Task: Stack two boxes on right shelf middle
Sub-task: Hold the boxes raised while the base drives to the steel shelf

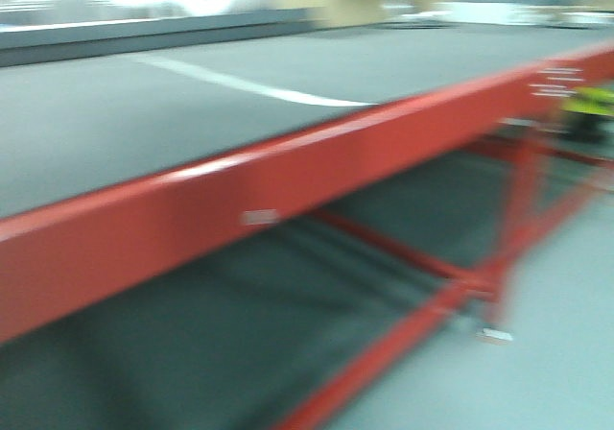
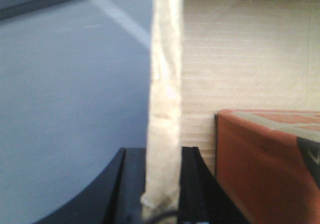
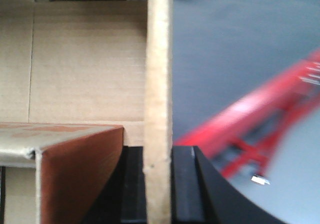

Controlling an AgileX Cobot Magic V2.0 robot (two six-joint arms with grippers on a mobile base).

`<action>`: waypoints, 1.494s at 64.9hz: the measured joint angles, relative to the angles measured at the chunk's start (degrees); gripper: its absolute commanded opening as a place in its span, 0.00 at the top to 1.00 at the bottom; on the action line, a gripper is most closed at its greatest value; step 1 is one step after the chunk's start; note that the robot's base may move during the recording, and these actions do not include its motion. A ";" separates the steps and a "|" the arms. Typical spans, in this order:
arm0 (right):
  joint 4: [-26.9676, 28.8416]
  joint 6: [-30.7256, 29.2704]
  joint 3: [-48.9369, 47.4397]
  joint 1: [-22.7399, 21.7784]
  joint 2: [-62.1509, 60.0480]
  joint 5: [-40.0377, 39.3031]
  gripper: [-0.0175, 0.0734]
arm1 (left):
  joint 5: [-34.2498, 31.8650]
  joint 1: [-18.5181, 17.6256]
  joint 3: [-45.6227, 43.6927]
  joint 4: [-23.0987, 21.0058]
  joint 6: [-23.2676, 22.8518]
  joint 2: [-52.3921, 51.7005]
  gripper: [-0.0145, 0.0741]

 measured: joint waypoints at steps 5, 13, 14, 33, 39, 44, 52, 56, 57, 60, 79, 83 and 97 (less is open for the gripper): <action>0.00 0.00 0.00 0.00 0.00 0.00 0.98 | 0.00 0.00 0.00 0.00 0.00 0.00 0.96; 0.00 0.00 0.00 0.00 0.00 0.00 0.98 | -0.17 0.00 0.00 0.00 0.00 0.00 0.96; 0.00 0.00 0.00 0.00 0.00 0.00 0.98 | -0.17 0.00 0.00 0.00 0.00 0.00 0.96; 0.00 0.00 0.00 0.00 0.00 0.00 0.98 | -0.17 0.00 0.00 0.00 0.00 0.00 0.96; 0.00 0.00 0.00 0.00 0.00 0.00 0.98 | -0.26 0.00 0.00 0.00 0.00 0.00 0.96; -0.10 0.00 0.00 0.00 0.00 0.00 0.98 | -0.26 0.00 0.00 0.00 0.00 0.00 0.96; -0.10 0.00 0.00 0.00 0.00 0.00 0.98 | -0.26 0.00 0.00 0.00 0.00 0.00 0.96; -0.10 0.00 0.00 0.00 0.00 0.00 0.98 | -0.26 0.00 0.00 0.00 0.00 0.00 0.96; -0.10 0.00 0.00 0.00 0.00 0.00 0.98 | -0.26 0.00 0.00 0.00 0.00 0.00 0.96; -0.10 0.00 0.00 0.00 0.00 0.00 0.98 | -0.26 0.00 0.00 0.00 0.00 0.00 0.96; -0.10 0.00 0.00 0.00 0.00 0.00 0.98 | -0.26 0.00 0.00 0.00 0.00 0.00 0.96; -0.10 0.00 0.00 0.00 0.00 0.00 0.98 | -0.26 0.00 0.00 0.00 0.00 0.00 0.96; -0.10 0.00 0.00 0.00 0.00 0.00 0.98 | -0.26 0.00 0.00 0.00 0.00 0.00 0.96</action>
